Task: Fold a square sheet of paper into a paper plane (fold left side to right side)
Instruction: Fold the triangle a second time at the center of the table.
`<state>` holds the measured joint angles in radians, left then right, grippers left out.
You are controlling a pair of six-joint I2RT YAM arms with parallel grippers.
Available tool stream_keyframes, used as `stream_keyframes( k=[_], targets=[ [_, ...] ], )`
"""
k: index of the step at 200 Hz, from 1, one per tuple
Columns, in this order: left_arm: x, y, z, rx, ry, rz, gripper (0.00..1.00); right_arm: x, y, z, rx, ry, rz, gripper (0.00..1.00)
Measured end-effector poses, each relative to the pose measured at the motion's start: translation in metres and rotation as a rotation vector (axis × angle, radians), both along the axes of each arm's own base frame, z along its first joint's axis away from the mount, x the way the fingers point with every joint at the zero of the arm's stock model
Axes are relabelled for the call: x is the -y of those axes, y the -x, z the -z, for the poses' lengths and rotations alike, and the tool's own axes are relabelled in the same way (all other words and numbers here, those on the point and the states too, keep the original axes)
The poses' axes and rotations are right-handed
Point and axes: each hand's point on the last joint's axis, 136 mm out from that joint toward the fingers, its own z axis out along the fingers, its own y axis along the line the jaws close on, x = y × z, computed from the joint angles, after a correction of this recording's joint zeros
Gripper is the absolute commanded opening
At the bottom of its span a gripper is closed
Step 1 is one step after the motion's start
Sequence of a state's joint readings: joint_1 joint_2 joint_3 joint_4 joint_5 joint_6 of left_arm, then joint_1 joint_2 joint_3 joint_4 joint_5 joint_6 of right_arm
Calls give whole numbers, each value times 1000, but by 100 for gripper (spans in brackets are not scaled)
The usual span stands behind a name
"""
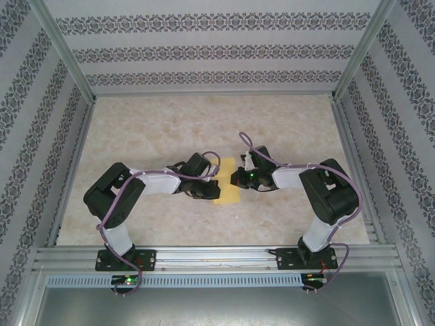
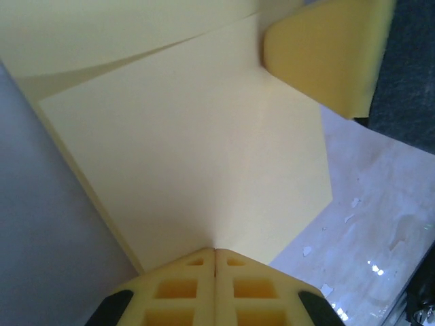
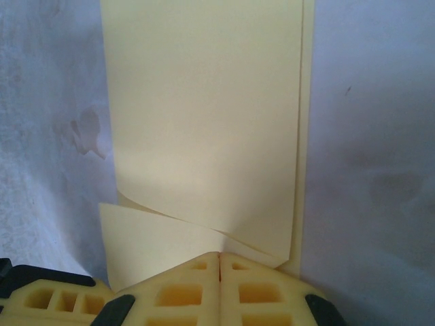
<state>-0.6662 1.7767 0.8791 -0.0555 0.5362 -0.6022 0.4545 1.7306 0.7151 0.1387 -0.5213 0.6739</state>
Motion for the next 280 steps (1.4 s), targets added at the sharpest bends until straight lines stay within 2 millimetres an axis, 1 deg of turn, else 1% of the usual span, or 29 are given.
stream_keyframes(
  k=[23, 52, 82, 100, 127, 152, 191, 230, 248, 280],
  targets=[
    [-3, 0, 3, 3, -14, -8, 0, 1, 0, -1, -3, 9, 3, 0],
    [-4, 1, 3, 8, -10, -8, 0, 2, 8, -3, -23, 34, 0, 0],
    [-4, 1, 4, 13, -5, -8, 0, -5, 14, -15, 0, 25, -23, 0],
    [-4, 1, 4, 16, -2, -8, 0, -9, 13, -22, 20, 13, -29, 0],
    [-4, 1, 3, 17, -1, -8, 0, -13, 7, -25, 28, 9, -34, 0],
    [-3, 1, 3, 18, 0, -7, 0, -17, -1, -21, 27, 11, -31, 0],
    [-2, 1, 3, 14, 6, -4, 0, -3, -8, -2, -14, 39, 7, 0],
    [0, 3, 0, 6, 21, 6, 0, 0, -9, -1, -18, 31, 14, 0],
    [6, -1, -7, 13, 41, 13, 0, 0, -8, -1, -15, 27, 13, 0],
    [21, -16, -23, 44, 82, 23, 0, -1, -8, -1, -12, 20, 10, 0]
  ],
)
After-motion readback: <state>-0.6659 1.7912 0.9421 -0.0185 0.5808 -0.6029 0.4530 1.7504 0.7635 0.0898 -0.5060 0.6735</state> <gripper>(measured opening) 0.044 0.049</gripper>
